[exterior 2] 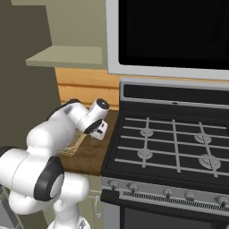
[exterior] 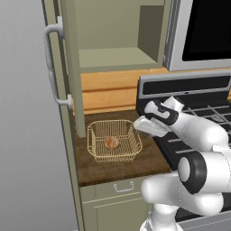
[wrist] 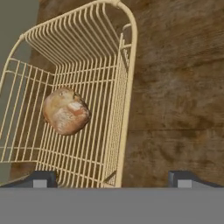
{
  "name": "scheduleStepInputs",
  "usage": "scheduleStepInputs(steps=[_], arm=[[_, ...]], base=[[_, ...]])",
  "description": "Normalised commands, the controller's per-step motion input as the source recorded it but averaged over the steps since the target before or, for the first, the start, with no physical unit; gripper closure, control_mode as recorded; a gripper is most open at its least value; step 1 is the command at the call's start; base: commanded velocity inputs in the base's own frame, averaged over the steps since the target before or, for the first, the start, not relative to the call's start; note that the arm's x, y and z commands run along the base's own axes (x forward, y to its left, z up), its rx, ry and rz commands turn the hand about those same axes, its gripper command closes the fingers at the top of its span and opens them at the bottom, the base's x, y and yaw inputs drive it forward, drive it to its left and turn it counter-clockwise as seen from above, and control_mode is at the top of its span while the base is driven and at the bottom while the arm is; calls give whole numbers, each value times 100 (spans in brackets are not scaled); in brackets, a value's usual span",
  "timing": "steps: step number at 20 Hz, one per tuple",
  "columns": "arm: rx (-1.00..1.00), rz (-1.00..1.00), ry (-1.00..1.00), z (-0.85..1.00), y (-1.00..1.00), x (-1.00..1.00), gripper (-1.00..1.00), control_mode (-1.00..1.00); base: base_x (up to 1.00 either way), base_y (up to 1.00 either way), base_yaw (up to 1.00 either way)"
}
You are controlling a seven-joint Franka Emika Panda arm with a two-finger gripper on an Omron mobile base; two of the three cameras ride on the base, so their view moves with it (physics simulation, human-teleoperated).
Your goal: Open the cabinet, pick up the bread from the cabinet and place it in the basket. Then move the basket to the dining counter.
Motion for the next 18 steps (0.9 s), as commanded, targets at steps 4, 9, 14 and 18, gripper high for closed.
scheduleStepInputs(steps=[4, 9, 14, 18], arm=[[0, 0, 0, -25, 24, 14, -100, -100], [0, 0, 0, -14, 6, 15, -100, -100], [0, 0, 0, -15, 3, 13, -100, -100], [0, 0, 0, -11, 16, 10, -100, -100]], base=[[0, 0, 0], [0, 0, 0], [0, 0, 0], [0, 0, 0]])
